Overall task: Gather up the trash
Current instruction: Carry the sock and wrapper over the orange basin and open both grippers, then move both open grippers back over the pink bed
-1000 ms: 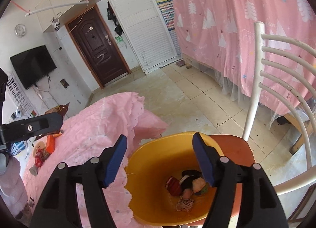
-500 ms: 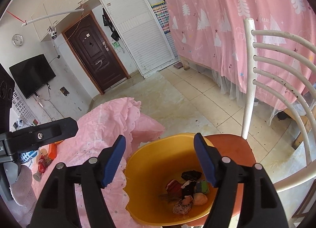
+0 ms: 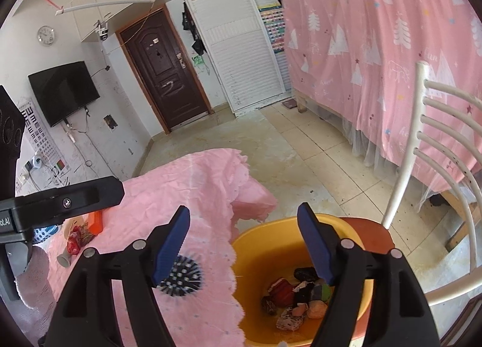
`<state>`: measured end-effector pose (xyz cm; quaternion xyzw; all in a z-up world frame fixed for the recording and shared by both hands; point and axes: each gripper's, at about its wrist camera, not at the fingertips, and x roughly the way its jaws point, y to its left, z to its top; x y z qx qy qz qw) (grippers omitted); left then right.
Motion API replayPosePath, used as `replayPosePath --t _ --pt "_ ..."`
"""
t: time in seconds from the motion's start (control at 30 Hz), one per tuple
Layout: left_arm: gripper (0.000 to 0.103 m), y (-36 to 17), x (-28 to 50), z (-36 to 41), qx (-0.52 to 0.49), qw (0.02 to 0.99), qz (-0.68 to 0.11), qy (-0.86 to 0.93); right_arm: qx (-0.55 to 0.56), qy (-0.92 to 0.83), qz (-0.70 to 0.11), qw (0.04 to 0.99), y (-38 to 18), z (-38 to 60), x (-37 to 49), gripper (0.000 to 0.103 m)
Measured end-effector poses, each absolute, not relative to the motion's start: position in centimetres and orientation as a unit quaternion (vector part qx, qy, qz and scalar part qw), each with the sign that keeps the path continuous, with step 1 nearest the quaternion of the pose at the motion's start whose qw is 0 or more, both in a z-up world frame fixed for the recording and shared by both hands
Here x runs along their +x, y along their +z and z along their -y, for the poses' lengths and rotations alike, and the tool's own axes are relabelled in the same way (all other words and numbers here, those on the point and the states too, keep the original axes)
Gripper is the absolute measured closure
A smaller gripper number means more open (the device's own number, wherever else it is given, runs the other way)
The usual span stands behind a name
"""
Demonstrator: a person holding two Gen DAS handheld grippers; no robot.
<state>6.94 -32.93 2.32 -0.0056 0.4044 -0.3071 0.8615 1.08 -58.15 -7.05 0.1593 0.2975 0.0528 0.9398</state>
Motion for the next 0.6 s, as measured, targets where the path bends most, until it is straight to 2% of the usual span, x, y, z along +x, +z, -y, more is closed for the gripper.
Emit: replayPosePath --t 0.2,0.27,0.6 --pt "0.033 3.5 6.9 28.7 -0.018 0.879 -0.389 -0.277 0.132 0.085 -0.306 0.939 -6.1 53.7 2.6 0.035" --pt "0.03 3.6 7.1 27.0 -0.02 0.884 -0.387 -0.263 0.123 0.097 -0.309 0.938 -5.9 52.1 3.1 0.035" --pt "0.029 3.1 8.5 19.3 -0.029 0.901 -0.387 -0.193 0.071 0.155 -0.323 0.931 -4.8 43.7 5.5 0.033"
